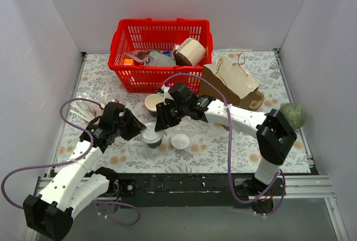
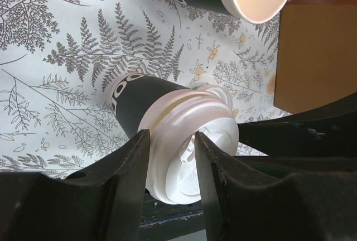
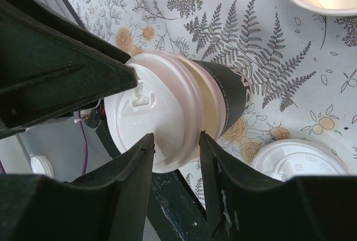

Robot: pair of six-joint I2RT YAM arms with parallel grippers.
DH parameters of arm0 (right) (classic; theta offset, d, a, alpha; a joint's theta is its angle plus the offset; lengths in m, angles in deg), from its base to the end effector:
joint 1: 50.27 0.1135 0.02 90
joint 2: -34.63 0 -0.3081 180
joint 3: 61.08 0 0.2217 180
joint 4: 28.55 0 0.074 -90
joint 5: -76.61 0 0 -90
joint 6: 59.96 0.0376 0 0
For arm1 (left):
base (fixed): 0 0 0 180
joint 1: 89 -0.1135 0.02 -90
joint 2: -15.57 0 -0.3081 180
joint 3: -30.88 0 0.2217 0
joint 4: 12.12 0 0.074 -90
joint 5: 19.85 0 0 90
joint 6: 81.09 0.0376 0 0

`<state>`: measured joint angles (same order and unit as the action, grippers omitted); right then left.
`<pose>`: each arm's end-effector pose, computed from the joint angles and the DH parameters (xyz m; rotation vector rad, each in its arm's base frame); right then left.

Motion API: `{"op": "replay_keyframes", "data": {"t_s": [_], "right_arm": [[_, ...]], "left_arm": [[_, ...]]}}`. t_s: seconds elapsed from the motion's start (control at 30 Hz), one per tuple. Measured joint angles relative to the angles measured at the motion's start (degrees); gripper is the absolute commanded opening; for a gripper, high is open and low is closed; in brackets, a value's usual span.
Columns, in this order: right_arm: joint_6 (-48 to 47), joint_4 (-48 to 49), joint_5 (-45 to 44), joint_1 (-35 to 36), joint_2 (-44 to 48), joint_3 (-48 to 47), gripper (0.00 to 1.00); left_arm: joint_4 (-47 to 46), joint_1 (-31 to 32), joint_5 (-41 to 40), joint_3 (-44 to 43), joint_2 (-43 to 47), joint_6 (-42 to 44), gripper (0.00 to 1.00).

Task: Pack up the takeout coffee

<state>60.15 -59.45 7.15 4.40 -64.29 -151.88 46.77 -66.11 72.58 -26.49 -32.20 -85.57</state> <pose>0.2044 0.3112 0.3178 -0.7360 2.3750 1.1277 0.0955 -0.0420 0.2940 -1.5460 2.1800 -0.8765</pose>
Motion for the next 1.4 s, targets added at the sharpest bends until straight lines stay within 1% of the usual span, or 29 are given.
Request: {"op": "replay_keyframes", "data": {"t_s": [0.13,0.2,0.23,0.27,0.4,0.47,0.5,0.53,0.63,0.7,0.8,1.07,1.13,1.3,1.4], "right_arm": [[-0.1,0.0,-1.1,0.2,0.2,0.0,0.46],[-0.2,-0.1,-1.8,0.2,0.2,0.0,0.46],[-0.3,-0.1,-2.2,0.2,0.2,0.0,0.46],[-0.3,-0.1,-2.5,0.2,0.2,0.0,0.46],[-0.3,0.0,-3.6,0.2,0.2,0.0,0.47],[-0.4,0.0,-4.3,0.3,0.2,0.0,0.48],[-0.5,-0.1,-4.7,0.3,0.2,0.0,0.48],[-0.5,-0.1,-5.2,0.3,0.2,0.0,0.52],[-0.9,-0.2,-6.1,0.3,0.2,0.0,0.57],[-1.6,-0.3,-6.2,0.3,0.2,0.0,0.58],[-2.2,-0.5,-5.7,0.3,0.2,0.0,0.61],[-3.6,-1.1,-3.5,0.6,0.1,0.0,0.63],[-3.6,-1.2,-2.9,0.6,-0.2,-0.2,0.63],[-3.8,-1.3,-2.0,0.8,-2.6,-1.1,0.63],[-3.7,-1.4,-1.7,0.9,-3.5,-1.3,0.59]], "left_arm": [[0.3,0.0,0.7,1.0,-0.1,0.3,0.45],[0.3,0.0,0.8,1.0,-0.4,0.8,0.45],[0.3,0.0,0.8,1.0,-0.6,1.0,0.47],[0.3,0.0,0.8,1.0,-0.7,1.3,0.52],[0.3,0.0,0.8,1.0,-1.2,2.3,0.56],[0.3,0.0,0.7,1.0,-1.3,2.8,0.58],[0.3,0.0,0.6,1.0,-1.3,2.9,0.61],[0.3,0.0,0.5,1.0,-1.3,3.1,0.63],[0.4,0.0,0.6,1.0,-1.3,3.5,0.69],[0.6,0.0,0.6,0.9,-1.2,3.7,0.72],[0.7,0.0,1.4,0.9,-0.6,3.8,0.72],[0.7,0.0,3.0,0.9,0.0,4.1,0.62],[0.7,0.0,3.0,0.9,-0.1,4.1,0.62],[0.2,0.0,3.1,1.2,-0.3,4.0,0.59],[-0.3,0.0,3.2,1.9,-0.7,3.9,0.57]]}}
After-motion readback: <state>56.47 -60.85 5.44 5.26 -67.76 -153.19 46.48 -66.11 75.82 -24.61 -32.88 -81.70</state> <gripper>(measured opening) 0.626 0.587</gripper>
